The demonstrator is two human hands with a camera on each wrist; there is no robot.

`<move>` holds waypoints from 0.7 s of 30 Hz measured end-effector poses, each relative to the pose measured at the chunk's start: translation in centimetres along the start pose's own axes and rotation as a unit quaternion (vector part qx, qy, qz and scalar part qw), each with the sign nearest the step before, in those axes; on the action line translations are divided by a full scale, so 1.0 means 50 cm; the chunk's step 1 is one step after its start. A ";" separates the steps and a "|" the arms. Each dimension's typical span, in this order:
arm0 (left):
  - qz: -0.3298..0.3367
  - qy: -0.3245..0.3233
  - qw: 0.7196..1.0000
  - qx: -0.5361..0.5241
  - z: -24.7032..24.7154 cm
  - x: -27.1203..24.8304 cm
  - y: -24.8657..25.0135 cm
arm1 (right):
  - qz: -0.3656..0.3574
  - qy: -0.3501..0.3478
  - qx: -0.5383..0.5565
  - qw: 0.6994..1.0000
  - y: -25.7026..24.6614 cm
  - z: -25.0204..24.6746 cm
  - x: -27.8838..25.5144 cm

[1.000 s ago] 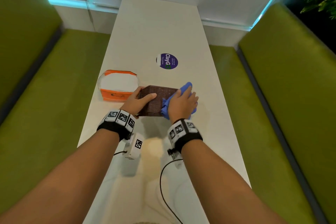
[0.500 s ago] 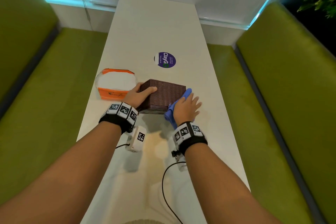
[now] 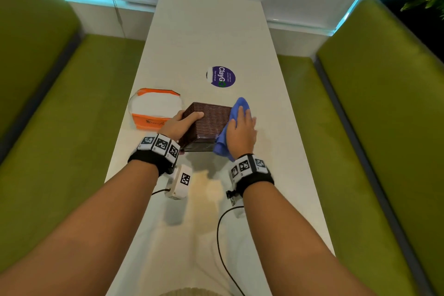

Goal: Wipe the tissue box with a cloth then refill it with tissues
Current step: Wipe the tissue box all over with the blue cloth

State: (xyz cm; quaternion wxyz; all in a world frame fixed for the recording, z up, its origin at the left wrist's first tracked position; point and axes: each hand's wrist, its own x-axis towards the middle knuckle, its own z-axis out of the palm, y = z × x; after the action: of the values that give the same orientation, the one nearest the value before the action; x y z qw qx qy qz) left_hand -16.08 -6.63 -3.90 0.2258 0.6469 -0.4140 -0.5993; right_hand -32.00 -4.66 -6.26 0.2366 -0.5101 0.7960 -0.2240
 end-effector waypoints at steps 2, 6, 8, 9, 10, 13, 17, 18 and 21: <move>0.014 0.008 1.000 -0.009 0.004 0.001 -0.001 | 0.075 -0.014 0.018 0.997 -0.012 -0.007 0.010; 0.031 0.029 0.999 -0.024 0.017 0.007 0.001 | -0.029 -0.031 -0.043 0.998 -0.071 0.008 -0.024; 0.032 0.022 0.999 -0.029 0.015 0.005 0.001 | -0.131 -0.043 -0.040 0.990 -0.072 0.019 -0.042; 0.027 0.014 0.999 -0.032 0.013 0.004 0.001 | -0.163 -0.043 -0.029 0.985 -0.063 0.022 -0.045; 0.023 0.007 0.999 -0.033 0.010 0.004 -0.001 | -0.177 -0.035 -0.019 0.983 -0.047 0.025 -0.040; 0.014 0.001 0.999 -0.041 0.002 -0.004 -0.006 | -0.125 0.001 -0.013 0.992 0.000 0.017 -0.009; -0.019 -0.016 0.999 -0.038 -0.012 -0.004 -0.016 | 0.027 -0.082 0.249 0.964 0.040 -0.010 0.035; -0.027 -0.022 0.999 -0.035 -0.016 -0.003 -0.018 | 0.070 -0.125 0.350 0.926 0.047 -0.019 0.040; -0.047 -0.046 0.996 -0.055 -0.027 -0.005 -0.023 | 0.142 -0.193 0.509 0.827 0.051 -0.044 0.034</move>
State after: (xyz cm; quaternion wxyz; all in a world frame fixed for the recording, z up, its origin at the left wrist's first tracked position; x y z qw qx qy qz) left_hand -14.47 -6.06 -4.44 0.2135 0.6244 -0.3592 -0.6600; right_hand -35.77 -4.99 -6.30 0.6404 -0.2313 0.5715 -0.4581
